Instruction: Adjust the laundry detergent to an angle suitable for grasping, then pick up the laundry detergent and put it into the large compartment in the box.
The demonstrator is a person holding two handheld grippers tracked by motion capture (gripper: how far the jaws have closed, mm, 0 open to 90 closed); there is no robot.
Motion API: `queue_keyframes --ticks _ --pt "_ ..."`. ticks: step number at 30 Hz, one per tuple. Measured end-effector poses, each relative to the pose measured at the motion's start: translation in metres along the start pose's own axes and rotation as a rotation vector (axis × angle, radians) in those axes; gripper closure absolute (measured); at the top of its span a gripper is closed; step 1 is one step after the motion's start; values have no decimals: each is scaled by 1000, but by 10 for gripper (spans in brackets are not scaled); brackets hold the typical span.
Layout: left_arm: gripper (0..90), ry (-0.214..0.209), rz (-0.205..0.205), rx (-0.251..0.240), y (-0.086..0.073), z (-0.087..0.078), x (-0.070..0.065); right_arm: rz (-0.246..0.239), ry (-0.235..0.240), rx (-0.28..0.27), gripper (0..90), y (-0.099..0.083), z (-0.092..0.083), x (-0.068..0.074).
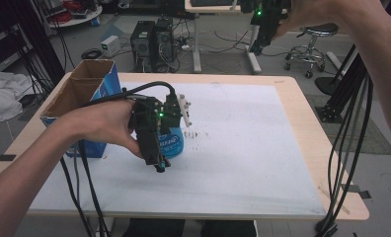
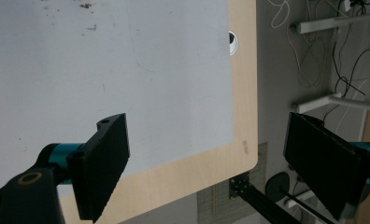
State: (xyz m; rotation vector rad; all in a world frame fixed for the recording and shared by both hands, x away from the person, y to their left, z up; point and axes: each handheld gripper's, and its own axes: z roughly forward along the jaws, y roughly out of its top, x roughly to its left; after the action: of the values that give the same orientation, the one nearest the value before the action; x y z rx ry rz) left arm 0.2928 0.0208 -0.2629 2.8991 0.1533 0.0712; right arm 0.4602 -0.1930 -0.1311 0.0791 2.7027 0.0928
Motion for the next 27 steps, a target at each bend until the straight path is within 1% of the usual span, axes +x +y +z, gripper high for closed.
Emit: queue_keyframes --ticks 6,11,14,16,18,27 --pt "141 -3 2 3 0 0 -5 -1 -4 1 138 -1 -1 4" --pt "141 -4 0 -1 -1 -2 -4 -3 -6 8 138 -2 -1 6" --pt "141 2 -4 -7 -1 -9 -1 -7 -7 7 138 -2 -2 7" --pt "141 -1 -7 -12 -2 -10 0 -11 -9 7 138 -2 -2 7" --pt "141 -8 -12 -10 -4 -12 0 -12 -8 8 138 -3 -1 7" --pt "141 -3 -48 -5 -20 -12 1 -11 -1 6 138 -1 4 2"
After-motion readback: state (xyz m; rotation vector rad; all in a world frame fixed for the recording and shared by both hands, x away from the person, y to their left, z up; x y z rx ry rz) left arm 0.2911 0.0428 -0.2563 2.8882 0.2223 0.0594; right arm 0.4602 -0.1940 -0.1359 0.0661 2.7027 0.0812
